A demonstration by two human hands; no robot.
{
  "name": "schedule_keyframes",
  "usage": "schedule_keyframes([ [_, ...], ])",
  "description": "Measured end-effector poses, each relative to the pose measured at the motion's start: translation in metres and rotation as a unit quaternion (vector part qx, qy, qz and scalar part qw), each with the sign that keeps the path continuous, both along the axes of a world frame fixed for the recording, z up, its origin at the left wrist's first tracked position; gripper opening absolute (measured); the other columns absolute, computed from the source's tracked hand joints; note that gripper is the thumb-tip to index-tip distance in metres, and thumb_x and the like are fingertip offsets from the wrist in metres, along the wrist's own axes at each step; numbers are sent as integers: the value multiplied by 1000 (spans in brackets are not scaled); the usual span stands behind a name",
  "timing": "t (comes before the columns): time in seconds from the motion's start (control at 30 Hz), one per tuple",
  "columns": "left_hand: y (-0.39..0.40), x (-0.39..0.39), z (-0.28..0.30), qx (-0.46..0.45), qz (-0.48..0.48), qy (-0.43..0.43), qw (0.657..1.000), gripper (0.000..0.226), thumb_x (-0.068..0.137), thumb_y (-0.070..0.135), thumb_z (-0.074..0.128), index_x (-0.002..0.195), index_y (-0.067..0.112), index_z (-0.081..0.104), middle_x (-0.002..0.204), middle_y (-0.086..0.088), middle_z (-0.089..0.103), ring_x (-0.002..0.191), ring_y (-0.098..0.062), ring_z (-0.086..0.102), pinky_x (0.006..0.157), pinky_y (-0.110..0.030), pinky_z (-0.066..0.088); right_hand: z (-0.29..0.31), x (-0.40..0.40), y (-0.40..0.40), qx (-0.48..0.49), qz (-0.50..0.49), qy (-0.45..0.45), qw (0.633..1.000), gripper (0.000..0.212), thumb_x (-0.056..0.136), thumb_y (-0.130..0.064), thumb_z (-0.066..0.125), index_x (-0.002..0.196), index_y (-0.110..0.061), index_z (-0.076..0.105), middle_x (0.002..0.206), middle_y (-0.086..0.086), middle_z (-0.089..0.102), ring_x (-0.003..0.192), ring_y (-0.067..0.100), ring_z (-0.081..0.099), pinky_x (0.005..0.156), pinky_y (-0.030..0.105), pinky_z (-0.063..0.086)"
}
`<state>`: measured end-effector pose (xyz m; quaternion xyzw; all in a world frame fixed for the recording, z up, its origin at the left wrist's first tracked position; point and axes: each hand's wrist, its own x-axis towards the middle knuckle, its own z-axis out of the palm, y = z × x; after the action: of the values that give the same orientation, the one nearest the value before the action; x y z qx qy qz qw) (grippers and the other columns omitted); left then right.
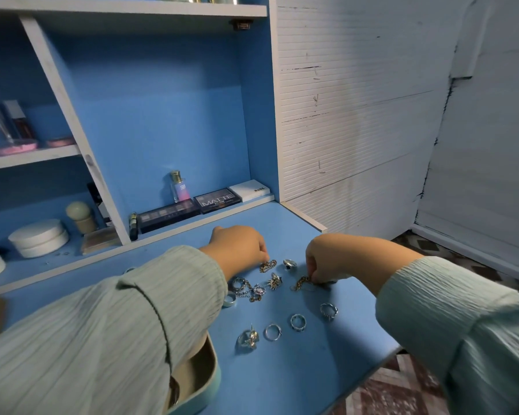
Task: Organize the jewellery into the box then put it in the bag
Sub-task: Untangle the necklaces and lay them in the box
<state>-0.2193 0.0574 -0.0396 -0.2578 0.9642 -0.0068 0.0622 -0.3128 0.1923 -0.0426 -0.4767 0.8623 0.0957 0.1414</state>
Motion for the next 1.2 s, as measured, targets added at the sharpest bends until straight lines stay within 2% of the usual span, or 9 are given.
schedule_keyframes([
  [0.17,-5,-4,-4,19,9,8,1000,15,89,41,57,98,32,67,104,16,64,104,-12,52,93,-36,29,-1,-4,-3,-8,-4,-18,1000,20,83,-11,57,95,-3,71,75,3,61,69,17,53,54,19,38],
  [0.4,-6,-10,-3,63,9,-42,997,7,89,27,53,82,27,56,88,8,55,84,-16,51,89,-37,46,-3,0,2,-45,-4,-14,999,8,84,-10,53,81,-11,61,67,3,46,56,15,39,46,19,30],
  [0.5,-2,-7,3,98,9,7,995,5,88,25,53,86,26,57,92,8,59,84,-14,53,84,-31,47,-2,3,8,-68,-8,-38,997,17,84,-18,57,92,-7,66,76,4,50,64,17,43,48,19,31],
  [0.6,3,1,14,156,17,72,985,3,87,25,57,85,27,58,93,11,58,82,-11,52,66,-22,43,2,4,16,-128,-21,-87,988,18,82,-16,58,91,-3,66,77,4,53,65,16,44,51,19,34],
  [0.67,4,6,20,192,26,111,975,6,86,26,60,81,28,57,92,11,59,82,-10,53,64,-22,41,9,5,20,-171,-27,-114,978,13,83,-15,58,90,-7,65,74,-1,57,63,12,48,51,16,37],
  [0.73,6,12,27,233,40,150,960,7,84,25,62,78,26,58,91,9,61,82,-10,54,65,-22,42,18,9,23,-213,-30,-142,966,2,84,-15,58,83,-16,60,71,-6,57,60,8,50,49,15,39],
  [0.97,20,35,51,358,64,252,897,11,82,21,68,76,19,59,85,2,67,86,-10,62,70,-23,43,49,29,28,-389,-56,-228,891,10,81,-10,61,77,-19,61,70,-4,59,58,11,48,51,20,41],
  [1.07,29,46,63,443,75,302,841,11,85,15,64,78,20,56,78,3,65,74,-4,60,69,-21,43,65,41,31,-433,-54,-276,856,11,83,-10,61,78,-20,63,77,1,63,69,14,51,57,25,42],
  [1.2,42,64,76,545,78,359,754,12,91,12,56,87,23,53,76,6,64,70,-3,62,75,-22,47,84,62,35,-471,-35,-301,829,12,88,-11,59,85,-21,63,72,-5,61,62,4,52,57,16,42],
])
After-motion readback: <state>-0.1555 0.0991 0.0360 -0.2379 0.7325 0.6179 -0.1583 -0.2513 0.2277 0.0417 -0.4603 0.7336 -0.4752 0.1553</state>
